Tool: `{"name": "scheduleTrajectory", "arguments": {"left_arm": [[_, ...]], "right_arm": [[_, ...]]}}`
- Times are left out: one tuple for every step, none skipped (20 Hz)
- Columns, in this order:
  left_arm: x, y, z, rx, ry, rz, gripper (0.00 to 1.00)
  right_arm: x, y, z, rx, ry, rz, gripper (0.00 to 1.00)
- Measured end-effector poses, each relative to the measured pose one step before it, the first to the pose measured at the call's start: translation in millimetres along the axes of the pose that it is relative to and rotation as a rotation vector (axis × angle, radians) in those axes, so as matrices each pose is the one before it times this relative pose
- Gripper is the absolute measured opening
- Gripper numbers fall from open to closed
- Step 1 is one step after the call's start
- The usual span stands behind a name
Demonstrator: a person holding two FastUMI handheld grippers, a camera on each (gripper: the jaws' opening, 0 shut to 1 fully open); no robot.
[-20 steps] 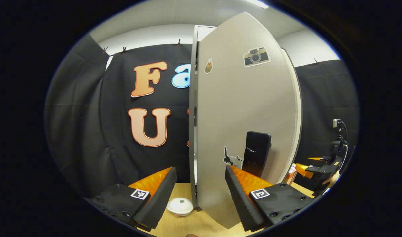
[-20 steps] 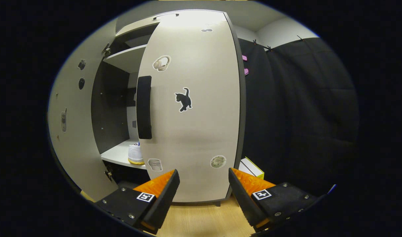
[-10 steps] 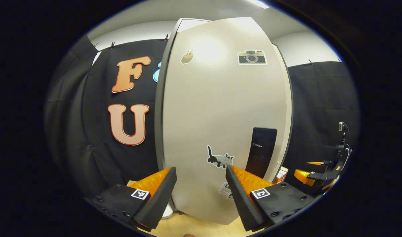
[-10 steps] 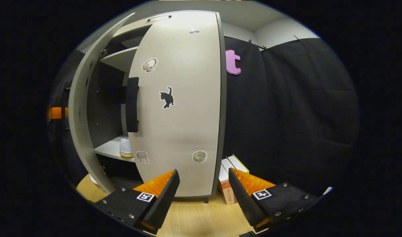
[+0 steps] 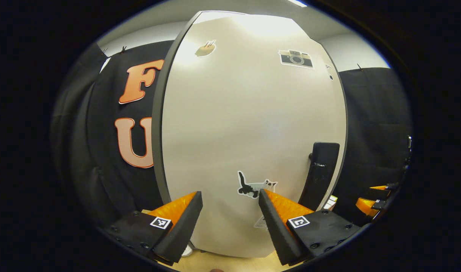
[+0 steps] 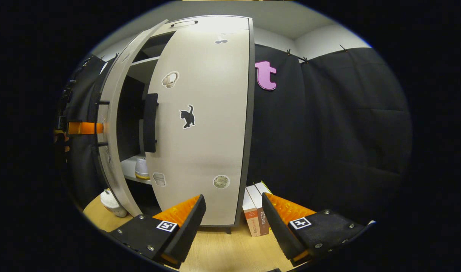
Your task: Grab one shoe with the right hand and put it into the shoe cabinet, grab the other shoe with the left hand and put it into the shoe cabinet; then close the right door with the right hand and the left door with the left hand.
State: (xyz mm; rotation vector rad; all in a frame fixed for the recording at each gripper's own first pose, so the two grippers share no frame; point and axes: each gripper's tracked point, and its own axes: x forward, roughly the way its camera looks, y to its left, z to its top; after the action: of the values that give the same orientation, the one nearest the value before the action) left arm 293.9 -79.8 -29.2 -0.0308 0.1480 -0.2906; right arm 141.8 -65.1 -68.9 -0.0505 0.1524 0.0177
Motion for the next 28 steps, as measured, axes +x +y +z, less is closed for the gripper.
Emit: {"name": "scheduleTrajectory", "arguments": {"left_arm": [[2.44, -1.15, -0.52, -0.00365, -0.00113, 0.00049, 0.97], [2.07, -0.84, 1.24, -0.00241, -0.00611, 0.00238, 0.99], [3.35, -0.46, 0.51, 0.00275, -0.00178, 0.00501, 0.98], [4.49, 0.47, -0.35, 0.00759, -0.00134, 0.00727, 0.97], [4.11, 0.16, 1.71, 0.01077, -0.00234, 0.00889, 0.96], [4.53, -0.68, 1.15, 0.01304, 0.00092, 0.01047, 0.96], [4.02, -0.72, 1.8, 0.01236, -0.00102, 0.01021, 0.97], [-0.13, -0.12, -0.25, 0.00731, 0.00288, 0.00972, 0.97], [0.5, -0.23, 0.68, 0.00052, 0.00226, 0.00843, 0.96], [1.1, 0.24, -0.72, -0.0033, 0.0048, 0.00699, 0.96], [-0.01, 0.31, -0.89, -0.00737, 0.00642, 0.00737, 0.97], [-0.32, 0.2, -0.42, -0.00803, 0.00926, 0.00927, 0.96], [-3.77, 0.06, 2.35, -0.00717, 0.00486, 0.01149, 0.97], [-3.46, -0.52, 3.32, -0.00405, 0.00024, 0.0056, 0.97], [-7.58, -0.71, 6.19, -0.00034, -0.00537, 0.0026, 0.97], [-10.89, -0.23, 7.31, 0.00176, -0.00937, 0.0038, 0.97], [-12.18, 0.34, 10.31, 0.00278, -0.01194, 0.00613, 0.96], [-13.74, 0.47, 11.54, 0.00196, -0.01447, 0.00876, 0.96], [-12.81, 0.94, 11.76, 0.00332, -0.01489, 0.00841, 0.97], [-13.33, 1.72, 11.79, 0.00476, -0.01573, 0.01267, 0.96], [-13.33, 2.58, 11.48, 0.00725, -0.01519, 0.01399, 0.96], [-12.94, 2.92, 11.78, 0.00841, -0.01704, 0.01319, 0.99], [-10.1, 3.38, 9.74, 0.00718, -0.01316, 0.01025, 0.94], [-12.28, 3.6, 9.0, 0.00499, -0.01746, 0.00837, 0.96], [-10.72, 2.11, 9.63, 0.00378, -0.02118, 0.0043, 0.96], [-8.18, 4.16, 7.47, 0.00401, -0.01215, 0.00672, 0.96], [-8.55, 3.46, 4.78, 0.00228, -0.00829, 0.00893, 0.94], [-5.56, 3.06, 3.54, -0.0008, -0.00698, 0.00808, 0.96]], "right_arm": [[0.41, 0.14, 1.87, 0.00228, -0.00307, 0.00404, 0.92], [0.21, -0.35, 1.71, 0.00521, -0.00212, 0.00332, 0.92], [-0.65, -0.77, 1.86, 0.00558, -0.00121, 0.00396, 0.92], [0.47, -0.54, 2.64, 0.00698, -0.00191, 0.00471, 0.92], [0.65, -1.08, 3.05, 0.00805, -0.00089, 0.0036, 0.92], [0.0, -1.98, 3.36, 0.00894, -0.0006, 0.00138, 0.92], [1.29, -1.17, 4.02, 0.00705, 0.00106, 0.00287, 0.92], [1.45, -2.17, 4.51, 0.00565, 0.00155, 0.00179, 0.92], [-0.06, -2.23, 6.48, 0.00443, -0.00039, 0.00212, 0.92], [0.2, -1.39, 8.0, 0.00126, -0.00306, 0.00542, 0.92], [1.59, -1.51, 9.68, -0.00261, -0.00696, 0.00355, 0.92], [-0.46, -1.38, 11.64, -0.00609, -0.01113, 0.00392, 0.92], [0.14, -0.99, 14.32, -0.00768, -0.01576, 0.00553, 0.92], [-0.71, -1.03, 15.15, -0.00827, -0.02126, 0.00588, 0.92], [-2.24, -0.92, 16.37, -0.01007, -0.02348, 0.00499, 0.92], [-2.4, -2.27, 15.71, -0.00992, -0.02104, -0.0013, 0.92], [-2.75, -2.23, 15.93, -0.00884, -0.02356, -0.002, 0.92], [-2.33, -2.58, 14.38, -0.00611, -0.02186, -0.00326, 0.92], [-2.16, -2.8, 13.23, -0.00335, -0.01912, -0.00083, 0.92], [-1.27, -1.46, 12.78, -0.0023, -0.01998, 0.00232, 0.92], [-2.28, -1.99, 10.6, -0.00257, -0.01737, -0.00097, 0.92], [-2.58, -1.8, 9.56, -0.00744, -0.01592, -0.00074, 0.92], [-3.25, -2.63, 9.71, -0.01009, -0.01416, -0.00233, 0.92], [-2.53, -1.9, 7.88, -0.00953, -0.01428, -0.00174, 0.92], [-3.15, -1.54, 6.57, -0.00699, -0.01091, 0.00034, 0.92], [-2.92, -0.35, 4.69, -0.00149, -0.00712, 0.0001, 0.92], [-3.43, -0.62, 4.5, 0.0017, -0.00537, 0.00379, 0.92], [-3.09, -0.34, 1.95, 0.00286, -0.00201, 0.00377, 0.92]]}}
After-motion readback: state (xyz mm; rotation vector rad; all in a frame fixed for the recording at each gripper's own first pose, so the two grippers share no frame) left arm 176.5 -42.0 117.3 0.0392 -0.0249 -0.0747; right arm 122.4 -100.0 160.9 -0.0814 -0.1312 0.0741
